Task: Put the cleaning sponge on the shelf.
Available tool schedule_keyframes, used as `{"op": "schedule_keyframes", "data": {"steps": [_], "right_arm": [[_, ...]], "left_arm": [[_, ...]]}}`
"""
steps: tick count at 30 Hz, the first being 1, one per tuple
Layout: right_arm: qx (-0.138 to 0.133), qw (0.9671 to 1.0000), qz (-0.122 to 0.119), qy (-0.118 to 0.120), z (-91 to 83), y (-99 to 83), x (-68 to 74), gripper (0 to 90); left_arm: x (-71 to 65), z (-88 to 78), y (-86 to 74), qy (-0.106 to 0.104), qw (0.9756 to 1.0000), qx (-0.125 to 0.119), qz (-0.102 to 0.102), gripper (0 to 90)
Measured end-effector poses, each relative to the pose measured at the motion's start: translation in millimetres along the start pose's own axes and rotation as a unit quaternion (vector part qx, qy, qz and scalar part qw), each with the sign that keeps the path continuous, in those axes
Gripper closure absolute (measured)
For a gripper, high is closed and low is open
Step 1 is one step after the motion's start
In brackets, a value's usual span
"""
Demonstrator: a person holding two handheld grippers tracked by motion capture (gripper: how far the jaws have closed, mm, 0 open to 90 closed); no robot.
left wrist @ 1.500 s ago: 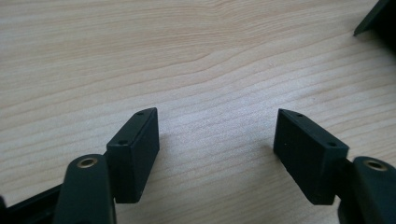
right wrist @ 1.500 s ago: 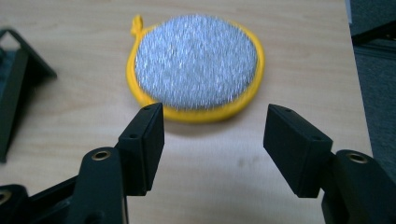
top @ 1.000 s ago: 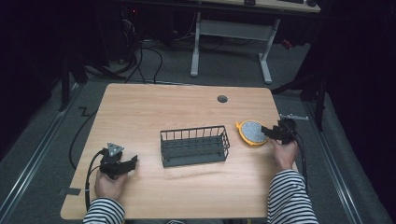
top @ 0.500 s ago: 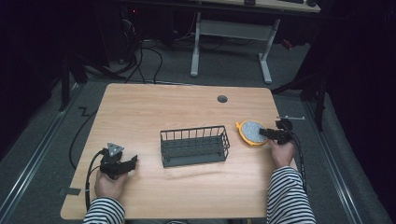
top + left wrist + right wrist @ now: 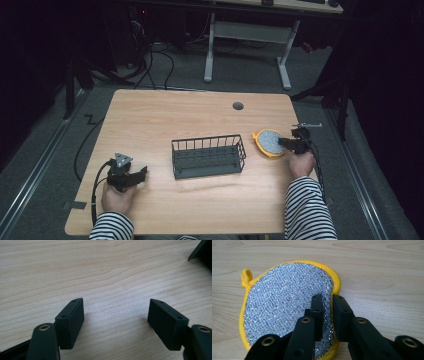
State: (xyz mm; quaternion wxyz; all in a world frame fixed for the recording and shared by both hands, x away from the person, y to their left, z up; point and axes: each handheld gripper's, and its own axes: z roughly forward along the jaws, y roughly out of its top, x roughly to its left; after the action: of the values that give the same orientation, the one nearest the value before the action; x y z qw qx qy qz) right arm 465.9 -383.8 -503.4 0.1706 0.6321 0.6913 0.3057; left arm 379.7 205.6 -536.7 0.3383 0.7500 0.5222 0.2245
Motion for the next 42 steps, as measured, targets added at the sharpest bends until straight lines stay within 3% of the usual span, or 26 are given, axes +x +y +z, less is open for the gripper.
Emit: {"op": "schedule_keyframes", "data": {"steps": [6,9,14,15,19,24,29,30,33,35,36,38,42], "right_arm": [[-0.024,0.9997,-0.003,0.008,-15.1,3.0,0.6,80.6],[-0.042,0.999,-0.011,0.01,-35.7,7.0,-0.6,80.7],[-0.055,0.9974,-0.047,0.0,-57.8,19.2,6.5,80.6],[-0.064,0.996,-0.063,0.001,-66.5,25.1,13.1,80.6],[-0.069,0.9942,-0.082,0.007,-74.3,32.4,23.6,80.6],[-0.102,0.9875,-0.117,0.025,-88.5,41.8,48.1,80.6],[-0.117,0.9831,-0.132,0.051,-98.1,47.8,64.9,80.6],[-0.125,0.9799,-0.142,0.065,-102.9,50.4,73.6,80.6],[-0.135,0.9742,-0.158,0.089,-108.7,54.4,89.0,80.6],[-0.135,0.973,-0.163,0.092,-109.8,55.2,93.8,80.5],[-0.137,0.9685,-0.18,0.103,-110.1,56.6,108.6,80.5],[-0.135,0.9648,-0.195,0.114,-107.0,57.2,121.0,80.5],[-0.129,0.9611,-0.209,0.126,-99.6,57.3,136.2,80.5]], "left_arm": [[-0.5,0.3,0.0,0.0,1.0,-0.001,0.0,29.2],[-0.4,0.2,0.0,0.0,1.0,0.0,0.0,28.9],[0.0,0.1,0.0,-0.002,1.0,0.0,0.001,28.8],[-0.1,0.1,0.0,-0.002,1.0,0.0,0.001,28.7],[-0.3,0.2,0.0,-0.001,1.0,0.0,0.0,28.7],[-0.7,-0.1,-0.4,0.0,1.0,0.0,0.002,28.3],[-0.7,-0.3,-0.5,0.0,1.0,0.0,0.002,28.3],[-0.8,-0.2,-0.6,0.0,1.0,0.0,0.001,28.4],[-0.8,-0.2,-0.5,0.0,1.0,0.0,0.001,28.4],[-0.8,-0.2,-0.5,0.0,1.0,0.0,0.001,28.4],[-0.7,-0.3,-0.5,0.0,1.0,0.0,0.001,28.4],[-0.7,-0.2,-0.5,0.0,1.0,-0.001,0.001,28.5],[0.0,-0.4,-0.5,-0.003,1.0,-0.001,-0.001,28.7]]}}
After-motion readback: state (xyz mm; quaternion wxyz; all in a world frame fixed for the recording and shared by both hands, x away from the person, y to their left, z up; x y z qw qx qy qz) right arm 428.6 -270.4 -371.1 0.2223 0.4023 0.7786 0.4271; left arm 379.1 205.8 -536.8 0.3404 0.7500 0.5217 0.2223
